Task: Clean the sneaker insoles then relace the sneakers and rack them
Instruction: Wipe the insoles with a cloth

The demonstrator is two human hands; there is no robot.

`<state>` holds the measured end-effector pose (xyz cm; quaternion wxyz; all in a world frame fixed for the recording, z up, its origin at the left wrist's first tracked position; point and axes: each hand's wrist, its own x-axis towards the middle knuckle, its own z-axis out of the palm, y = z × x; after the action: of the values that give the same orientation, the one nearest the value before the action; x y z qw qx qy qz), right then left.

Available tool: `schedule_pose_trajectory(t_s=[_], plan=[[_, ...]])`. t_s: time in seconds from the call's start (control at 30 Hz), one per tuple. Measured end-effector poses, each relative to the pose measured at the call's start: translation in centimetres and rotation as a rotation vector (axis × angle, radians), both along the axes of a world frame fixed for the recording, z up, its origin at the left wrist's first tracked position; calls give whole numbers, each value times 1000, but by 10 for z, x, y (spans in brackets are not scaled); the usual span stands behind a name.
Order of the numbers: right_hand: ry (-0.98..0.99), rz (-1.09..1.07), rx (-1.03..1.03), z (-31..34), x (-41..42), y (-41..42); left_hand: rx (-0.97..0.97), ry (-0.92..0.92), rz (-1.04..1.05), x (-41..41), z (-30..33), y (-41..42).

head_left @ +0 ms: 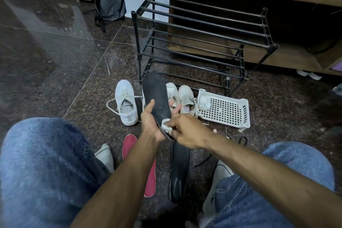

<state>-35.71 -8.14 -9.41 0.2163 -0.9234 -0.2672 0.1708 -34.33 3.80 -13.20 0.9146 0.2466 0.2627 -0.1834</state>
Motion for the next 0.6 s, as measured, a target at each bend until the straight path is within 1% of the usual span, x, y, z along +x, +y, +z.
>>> schedule_pose_trajectory(t_s=[0.03, 0.1, 0.17, 0.23, 0.3, 0.37, 0.4, 0.47, 0.53, 0.6], plan=[[-3, 32, 0, 3, 0, -2, -28, 0, 6, 0, 1, 0], [-81, 23, -19, 8, 6, -7, -56, -10, -33, 2, 1, -4], [-184, 25, -98, 11, 14, -9, -38, -9, -76, 5, -4, -8], [-266, 6, -156, 12, 24, -10, -20, -10, -72, 1, -6, -13], [-296, -98, -169, 9, 34, -9, -10, -15, -64, -6, -6, -18], [-286, -204, -141, 5, 36, -6, -22, -12, -62, -11, -8, -20], [-265, -211, -116, 3, 34, -5, -35, -10, -57, -11, -10, -18], [-194, -101, -64, 0, 18, -4, -64, -6, -34, -9, -14, -11], [-113, 38, -64, 3, 0, -6, -62, -26, -47, -4, -17, -5], [-149, 93, -126, 5, 5, -11, -39, -14, -85, -1, -16, -8]])
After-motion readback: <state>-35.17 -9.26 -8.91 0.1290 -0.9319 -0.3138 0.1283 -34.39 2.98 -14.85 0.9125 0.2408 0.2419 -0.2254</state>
